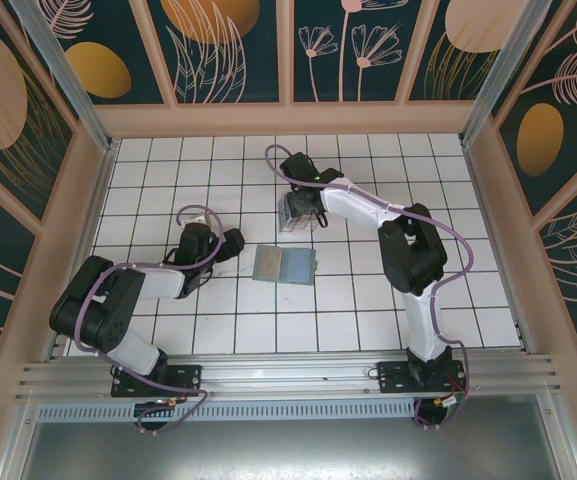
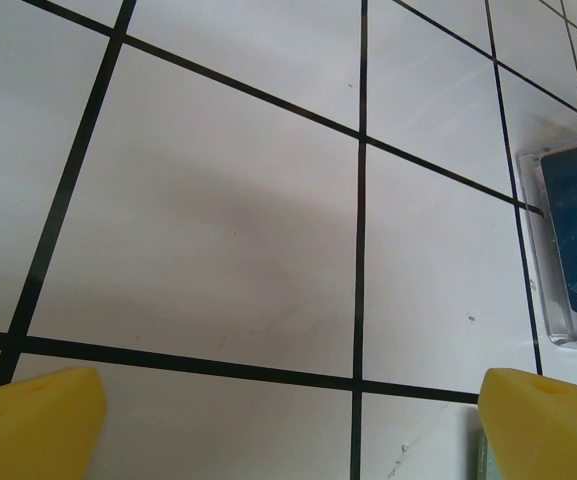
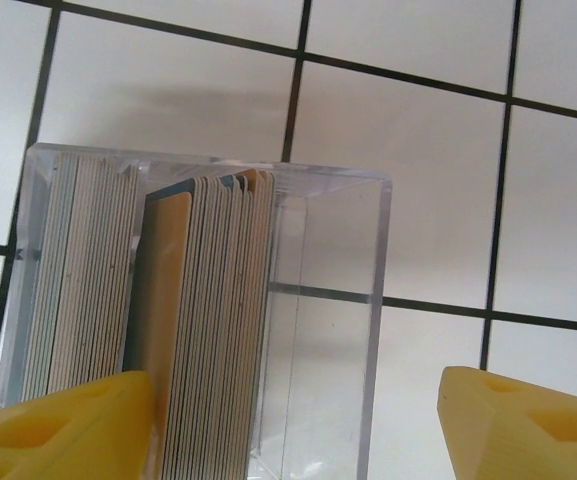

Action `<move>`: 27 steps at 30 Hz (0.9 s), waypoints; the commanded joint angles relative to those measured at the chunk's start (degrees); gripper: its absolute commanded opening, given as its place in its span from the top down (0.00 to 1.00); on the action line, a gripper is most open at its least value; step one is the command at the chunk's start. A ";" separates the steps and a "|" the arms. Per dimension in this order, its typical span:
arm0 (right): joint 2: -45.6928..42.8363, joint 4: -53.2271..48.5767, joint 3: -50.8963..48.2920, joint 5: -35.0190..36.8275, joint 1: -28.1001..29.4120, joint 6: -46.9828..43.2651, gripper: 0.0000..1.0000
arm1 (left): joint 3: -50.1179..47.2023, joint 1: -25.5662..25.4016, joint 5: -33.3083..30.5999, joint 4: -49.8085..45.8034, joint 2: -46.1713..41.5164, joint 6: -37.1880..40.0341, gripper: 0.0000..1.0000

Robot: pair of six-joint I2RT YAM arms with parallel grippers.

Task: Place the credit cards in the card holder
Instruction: Pick up the credit card from the storage box.

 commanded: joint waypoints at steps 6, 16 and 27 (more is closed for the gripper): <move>-1.31 -2.32 1.31 7.29 0.25 -0.53 0.26 | 0.76 -0.08 5.17 -2.21 2.80 -0.25 0.04; -0.91 -2.44 2.07 7.62 0.19 -1.03 0.37 | 0.95 -0.08 4.99 -2.47 2.89 -0.13 0.04; -0.98 -2.04 1.46 3.95 -0.27 -1.03 0.67 | 1.15 -0.08 5.20 -2.48 3.15 -0.19 0.04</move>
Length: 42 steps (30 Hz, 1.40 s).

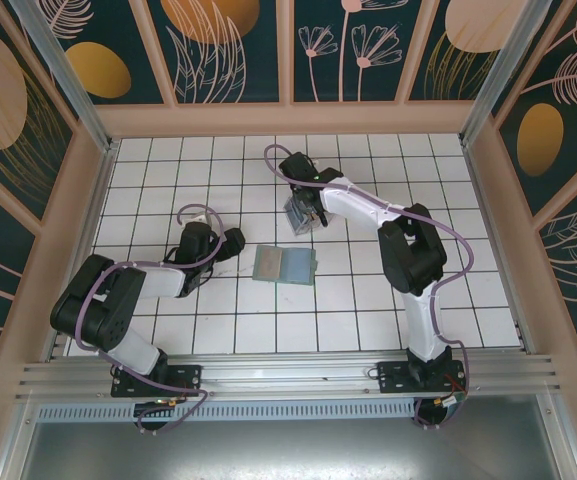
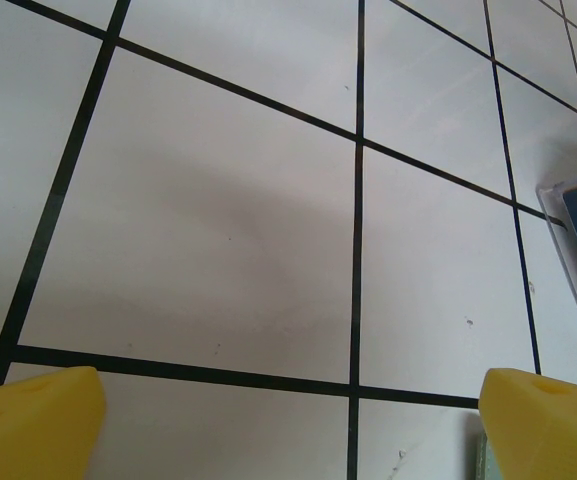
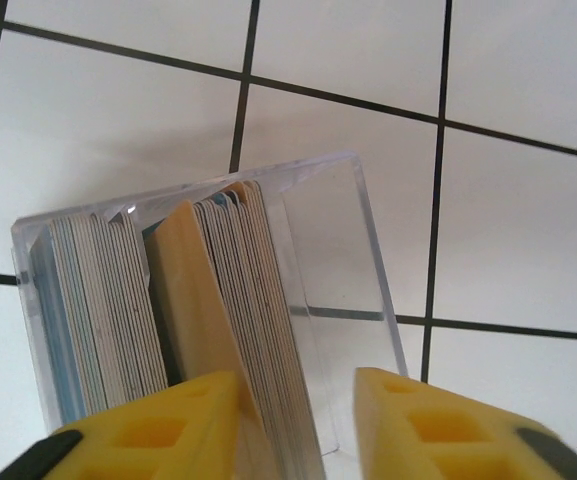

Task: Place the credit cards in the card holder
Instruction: Pick up the credit card from the storage box.

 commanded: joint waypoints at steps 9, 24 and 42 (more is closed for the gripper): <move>-1.95 -0.54 -0.77 -3.59 -1.22 0.53 0.85 | 0.45 -0.08 5.22 -2.39 2.67 -0.33 0.04; -5.03 0.73 -2.71 -7.64 -2.27 0.91 1.00 | 0.71 -0.08 5.33 -2.66 2.85 -0.20 0.04; -8.98 7.60 -8.51 -36.47 -9.97 2.18 1.00 | 0.69 -0.10 5.11 -2.90 2.52 -0.06 0.03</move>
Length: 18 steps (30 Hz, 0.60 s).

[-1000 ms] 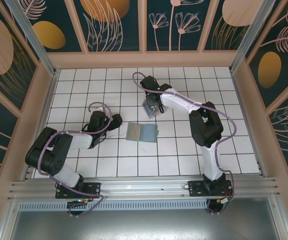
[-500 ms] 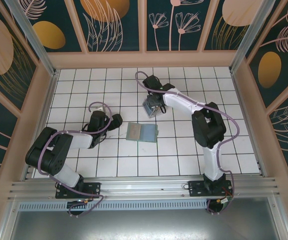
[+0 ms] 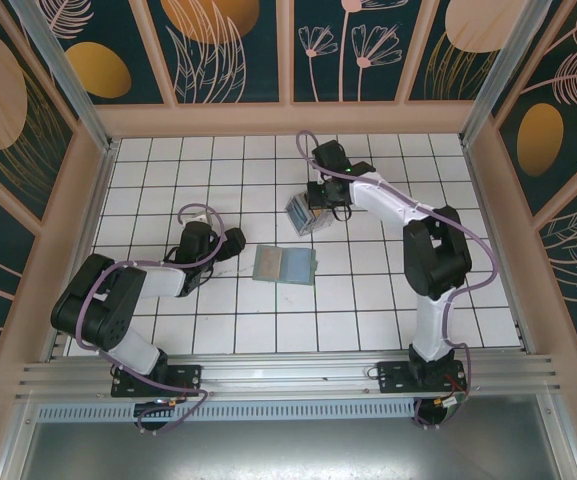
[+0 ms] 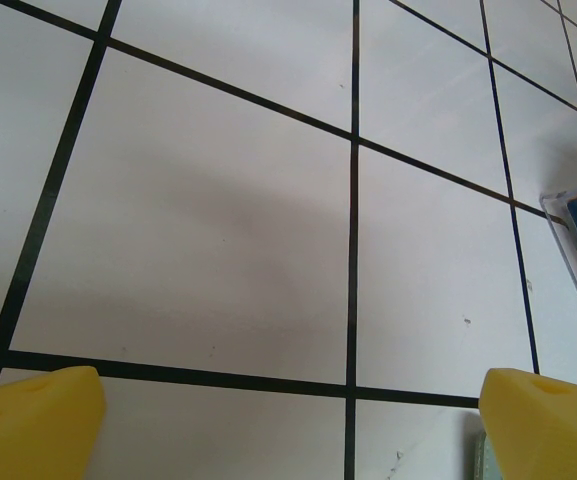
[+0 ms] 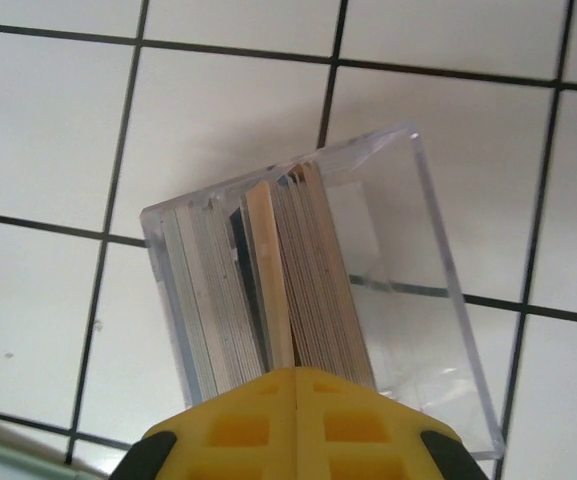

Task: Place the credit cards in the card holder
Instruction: Pick up the credit card from the storage box.

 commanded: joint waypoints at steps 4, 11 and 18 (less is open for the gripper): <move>-0.63 1.12 -0.74 -8.04 -1.46 0.94 1.00 | 0.59 -0.10 4.65 -2.90 2.49 -0.51 0.03; 1.67 -0.22 1.01 -8.09 -0.89 -0.39 1.00 | 0.69 -0.08 4.50 -2.97 2.54 -0.50 0.03; 4.29 -2.63 3.82 -5.21 0.07 -1.28 1.00 | 0.75 -0.08 4.30 -3.25 2.54 -0.40 0.04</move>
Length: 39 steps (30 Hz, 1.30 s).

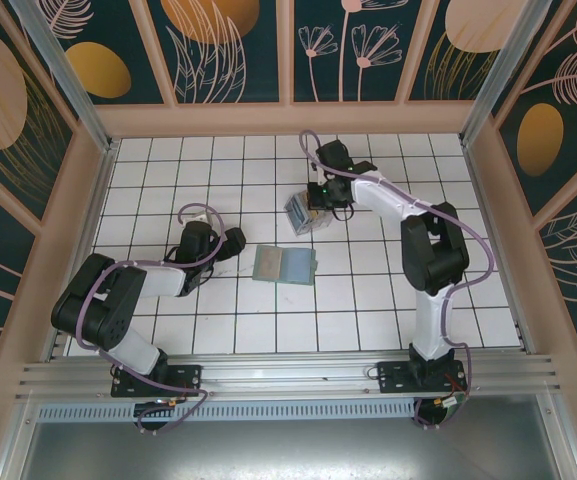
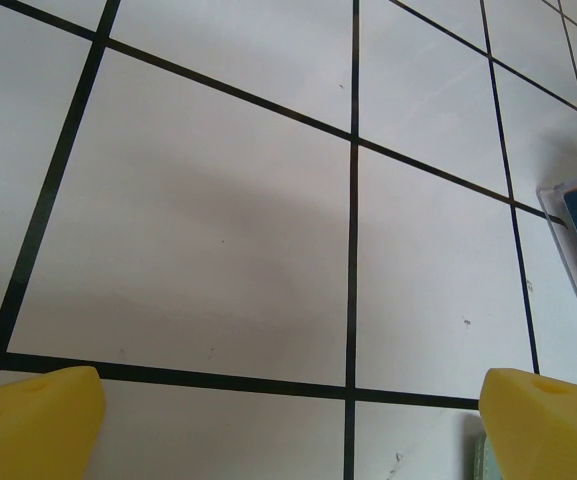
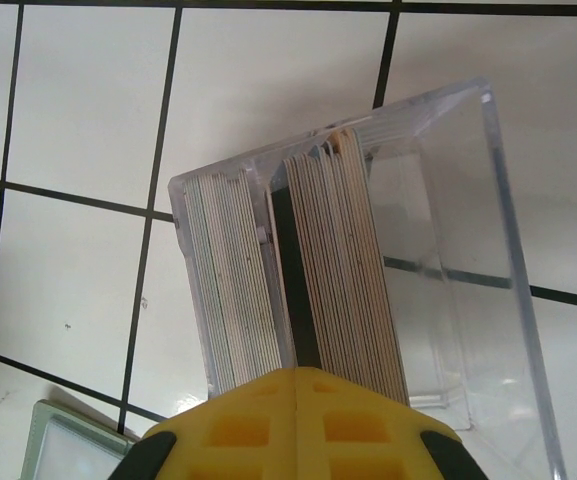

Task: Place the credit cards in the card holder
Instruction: Pick up the credit card from the storage box.

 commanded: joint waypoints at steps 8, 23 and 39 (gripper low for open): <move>4.37 -4.61 4.98 3.30 1.94 -2.33 0.96 | 0.95 -0.08 4.32 -3.67 2.75 -0.40 0.03; 6.09 -5.91 6.68 3.40 2.11 -2.77 0.84 | 1.32 -0.08 4.50 -3.82 3.11 -0.22 0.03; 5.75 -6.88 7.77 5.85 2.64 -3.35 0.97 | 1.41 -0.10 4.40 -4.00 3.20 -0.14 0.04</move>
